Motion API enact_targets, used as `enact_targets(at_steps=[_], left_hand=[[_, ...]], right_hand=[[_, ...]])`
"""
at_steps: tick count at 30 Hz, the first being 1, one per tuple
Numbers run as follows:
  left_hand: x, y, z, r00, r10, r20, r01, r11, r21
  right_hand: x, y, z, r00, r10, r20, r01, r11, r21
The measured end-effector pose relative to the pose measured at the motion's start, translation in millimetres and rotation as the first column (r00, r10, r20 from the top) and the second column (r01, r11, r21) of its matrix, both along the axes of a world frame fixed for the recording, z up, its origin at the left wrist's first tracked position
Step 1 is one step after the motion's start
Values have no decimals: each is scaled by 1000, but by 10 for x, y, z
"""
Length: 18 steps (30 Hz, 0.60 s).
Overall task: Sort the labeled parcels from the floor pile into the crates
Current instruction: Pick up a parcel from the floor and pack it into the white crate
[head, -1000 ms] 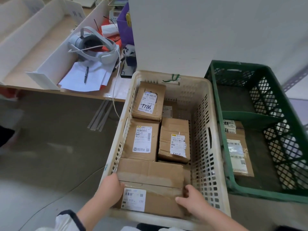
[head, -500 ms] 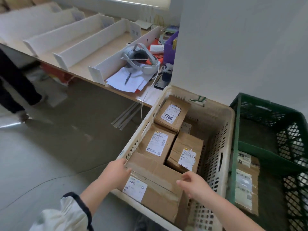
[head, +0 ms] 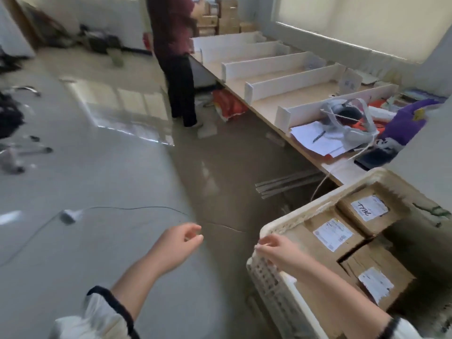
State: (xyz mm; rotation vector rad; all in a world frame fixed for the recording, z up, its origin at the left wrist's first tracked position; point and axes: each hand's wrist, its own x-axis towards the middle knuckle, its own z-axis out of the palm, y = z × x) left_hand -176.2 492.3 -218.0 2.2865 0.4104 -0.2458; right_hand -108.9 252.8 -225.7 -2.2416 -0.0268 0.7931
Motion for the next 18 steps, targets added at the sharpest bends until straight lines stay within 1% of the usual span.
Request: enact_targets(at_steps=[2,5,7,9,12,14,16,18], left_hand=[[-393,459,22,998,68,-10,-68,997,22],[-1105,1192,57,980,196,-38,-194,980,47],[-1648,1693,61,951,303,-54,-300,952,65],[-2261,2158,61,901,428,-65,-422,902,90],[-3180,2650,59,777,625,-69,-619,780,94],[-3752,2859,23,680,728,-82,-724,685,76],[-4278,3003,-50,563,822,-83,-823,567,35],[-4749,3070,-142,424,902,-83,-905,426,-4]], right_hand=[[-115,605,0,995,92,35,-93,996,5],[-474,1614,36,967,250,41,-252,966,63],[-805,2298,45,929,371,20,-370,922,117],[-1224,2960,53,870,493,6,-488,859,152],[-1910,3805,35,784,620,20,-607,760,231],[-2355,4240,10,704,708,51,-695,672,254],[-2761,4601,-13,601,796,68,-782,569,256],[-3106,4922,-55,494,868,57,-847,465,256]])
